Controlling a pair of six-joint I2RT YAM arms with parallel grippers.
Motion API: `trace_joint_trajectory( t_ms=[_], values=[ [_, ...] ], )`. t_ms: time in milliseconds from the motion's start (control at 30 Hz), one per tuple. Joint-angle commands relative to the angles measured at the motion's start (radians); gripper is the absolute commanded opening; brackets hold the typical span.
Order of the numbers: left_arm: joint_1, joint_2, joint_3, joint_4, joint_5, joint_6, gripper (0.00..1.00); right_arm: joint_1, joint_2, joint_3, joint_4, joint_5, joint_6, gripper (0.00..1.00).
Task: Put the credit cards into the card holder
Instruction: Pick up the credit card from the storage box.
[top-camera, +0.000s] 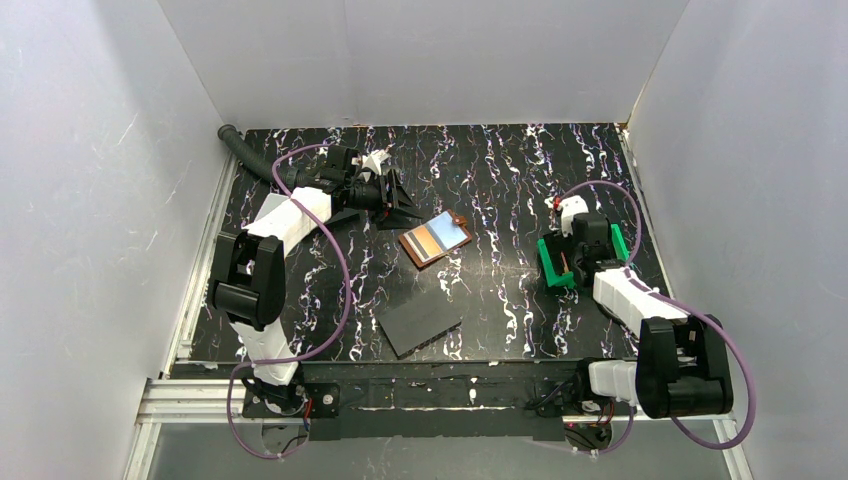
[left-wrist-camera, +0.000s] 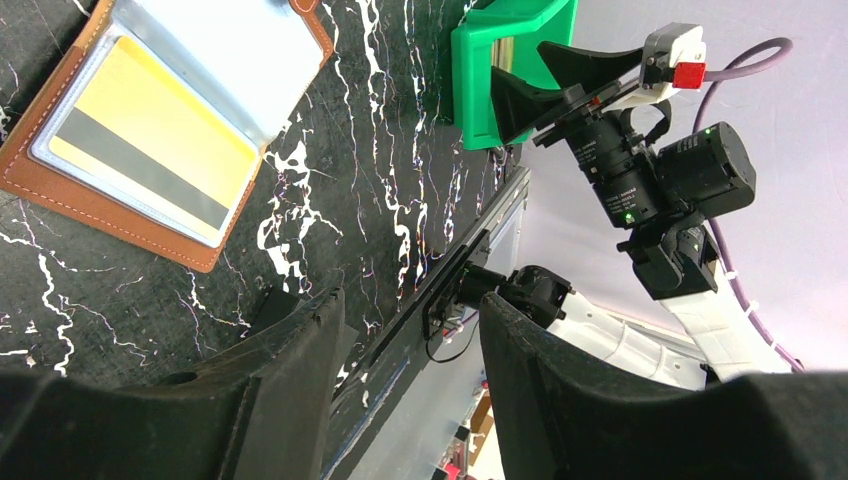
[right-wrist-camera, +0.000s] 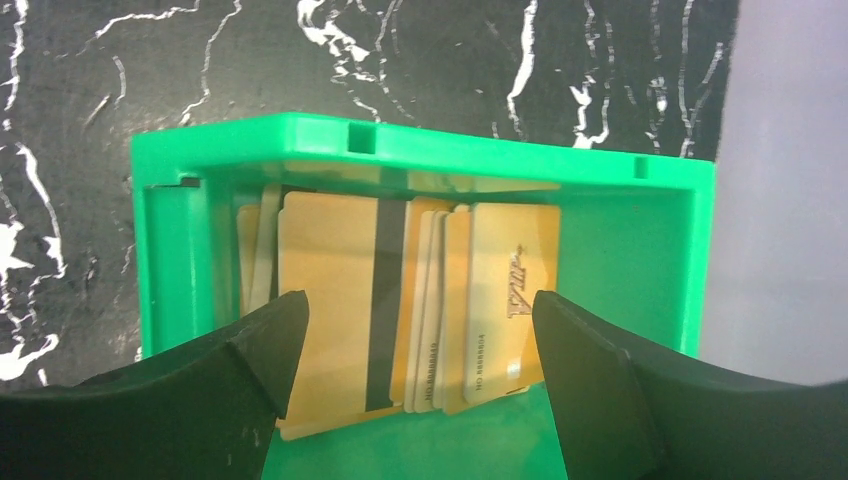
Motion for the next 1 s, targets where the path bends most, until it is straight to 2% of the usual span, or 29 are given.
trace_joint_trajectory(
  t_ms=[0,133,433,533,767,833,967],
  values=[
    [0.004,-0.001,-0.010,-0.003,0.030,0.005,0.51,-0.017,-0.001,-0.016,0.048,-0.107,0.069,0.95],
    [0.004,0.000,-0.008,-0.002,0.031,0.004,0.51,-0.029,0.000,-0.022,0.039,-0.180,0.069,0.98],
    [0.004,0.010,-0.016,0.022,0.048,-0.018,0.51,-0.052,0.014,0.034,-0.046,-0.284,0.045,0.96],
    [0.004,0.010,-0.015,0.025,0.050,-0.020,0.51,-0.047,0.052,0.064,-0.106,-0.221,-0.001,0.95],
    [0.004,0.007,-0.019,0.026,0.047,-0.018,0.51,-0.046,0.141,0.081,-0.075,0.045,0.031,0.98],
    [0.005,0.007,-0.019,0.026,0.045,-0.017,0.51,-0.046,0.161,0.075,-0.058,0.083,0.017,0.93],
    [0.004,0.005,-0.020,0.024,0.044,-0.016,0.51,-0.041,0.194,0.086,-0.075,-0.088,-0.024,0.74]
  ],
)
